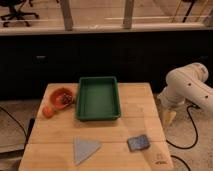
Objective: Wipe tray with sponge
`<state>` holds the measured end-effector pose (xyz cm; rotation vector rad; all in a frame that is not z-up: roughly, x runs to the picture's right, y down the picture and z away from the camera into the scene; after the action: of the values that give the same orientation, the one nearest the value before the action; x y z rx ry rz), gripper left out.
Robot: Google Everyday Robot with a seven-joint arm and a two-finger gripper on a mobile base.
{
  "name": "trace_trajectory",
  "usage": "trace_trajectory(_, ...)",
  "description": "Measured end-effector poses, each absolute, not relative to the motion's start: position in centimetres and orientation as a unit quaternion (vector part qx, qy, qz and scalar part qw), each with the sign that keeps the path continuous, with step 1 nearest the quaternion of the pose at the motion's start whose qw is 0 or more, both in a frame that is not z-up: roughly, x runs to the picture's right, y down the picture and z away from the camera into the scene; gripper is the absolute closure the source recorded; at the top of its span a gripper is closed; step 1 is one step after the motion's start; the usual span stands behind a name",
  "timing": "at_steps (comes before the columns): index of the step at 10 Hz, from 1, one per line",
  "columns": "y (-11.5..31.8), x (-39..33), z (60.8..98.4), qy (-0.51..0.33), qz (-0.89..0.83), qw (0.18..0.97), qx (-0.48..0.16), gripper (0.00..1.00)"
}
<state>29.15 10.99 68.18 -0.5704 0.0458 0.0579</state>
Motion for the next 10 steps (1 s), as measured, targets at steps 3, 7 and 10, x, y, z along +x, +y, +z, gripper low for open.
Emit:
trace_trajectory(3,11.0,29.1,68.2,0.023,0.029,0.959,-0.281,0.20)
trace_trajectory(7,11.7,28.7,67.9,0.029,0.016,0.959,-0.282,0.20)
trace_trajectory(10,13.2,26.4,67.2,0.038,-0.011,0.958,-0.283,0.20)
